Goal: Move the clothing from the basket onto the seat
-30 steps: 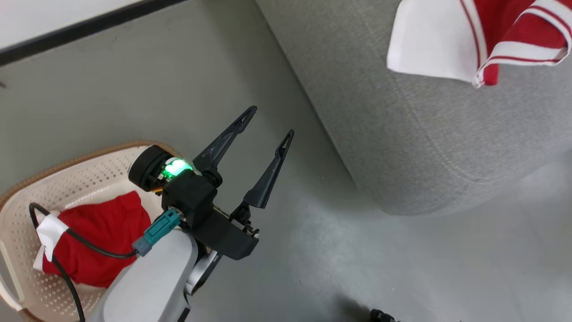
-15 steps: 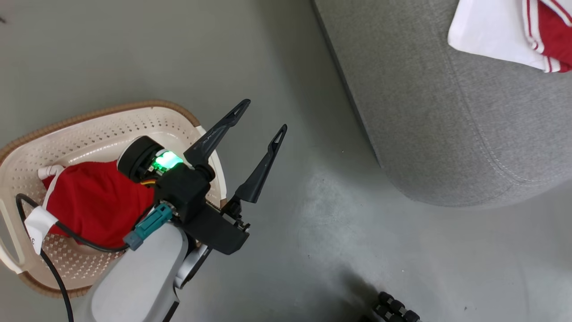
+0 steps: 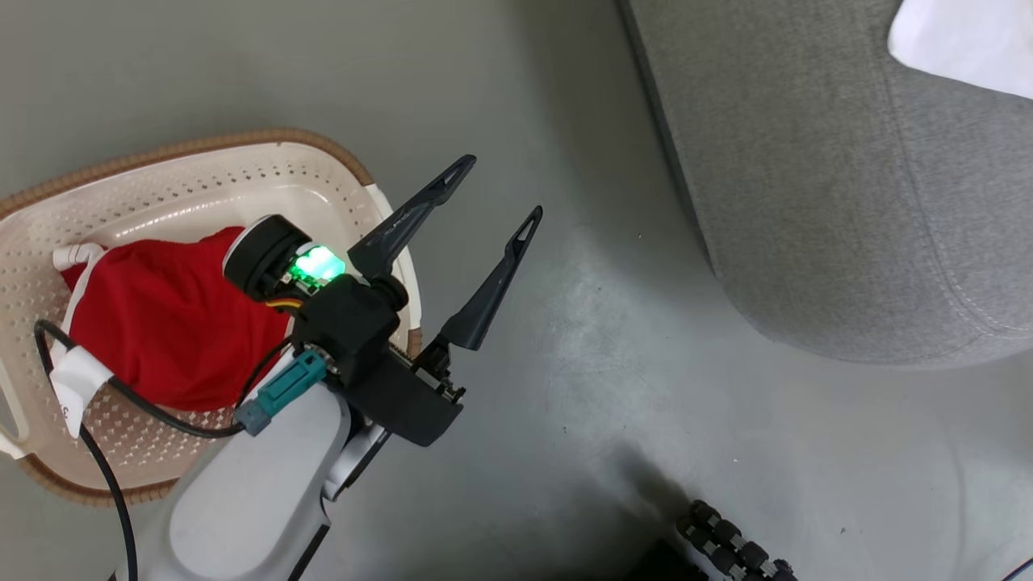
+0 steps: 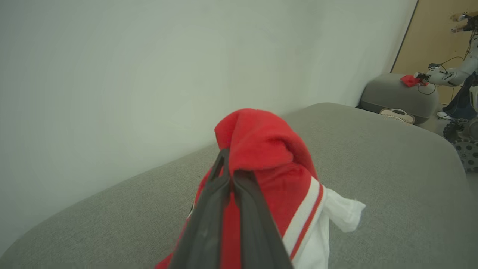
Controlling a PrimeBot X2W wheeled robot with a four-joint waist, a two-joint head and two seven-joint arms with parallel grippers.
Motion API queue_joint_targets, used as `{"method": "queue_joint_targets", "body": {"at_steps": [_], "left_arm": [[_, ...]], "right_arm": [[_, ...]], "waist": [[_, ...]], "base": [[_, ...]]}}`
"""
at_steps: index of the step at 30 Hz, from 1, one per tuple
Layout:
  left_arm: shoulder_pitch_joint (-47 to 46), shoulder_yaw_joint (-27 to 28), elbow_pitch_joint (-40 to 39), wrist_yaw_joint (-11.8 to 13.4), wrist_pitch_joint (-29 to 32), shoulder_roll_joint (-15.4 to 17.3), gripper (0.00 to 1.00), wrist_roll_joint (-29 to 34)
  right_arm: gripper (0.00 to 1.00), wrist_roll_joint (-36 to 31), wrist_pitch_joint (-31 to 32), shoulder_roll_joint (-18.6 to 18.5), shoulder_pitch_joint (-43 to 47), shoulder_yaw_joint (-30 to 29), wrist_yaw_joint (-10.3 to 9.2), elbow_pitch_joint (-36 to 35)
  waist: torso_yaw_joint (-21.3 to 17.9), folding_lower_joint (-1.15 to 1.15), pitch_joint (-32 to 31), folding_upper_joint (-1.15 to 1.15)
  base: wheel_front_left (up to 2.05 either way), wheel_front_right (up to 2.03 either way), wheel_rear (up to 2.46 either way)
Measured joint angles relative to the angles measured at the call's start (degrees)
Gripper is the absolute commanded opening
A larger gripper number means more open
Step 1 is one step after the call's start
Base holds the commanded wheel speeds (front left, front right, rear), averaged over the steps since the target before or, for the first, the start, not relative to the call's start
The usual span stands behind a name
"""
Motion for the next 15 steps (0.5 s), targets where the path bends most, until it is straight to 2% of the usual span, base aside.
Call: {"method": "queue_joint_targets", "body": {"at_steps": [10,15], "left_arm": [[-0.61,0.04,0.54,0.00,0.00,1.00,1.00,-0.41],[-0.83,0.08,0.70,0.00,-0.01,1.00,1.00,-0.48]], "right_arm": [[0.00,1.16,1.05,4.31,-0.11,-0.43,-0.22,5.89],[0.00,1.49,1.07,4.48,-0.11,-0.71,-0.23,8.10]], "waist": [[1.92,0.00,2.71,0.00],[2.14,0.00,2.95,0.00]], "base": [[0.00,0.00,0.00],[0.00,0.00,0.00]]}}
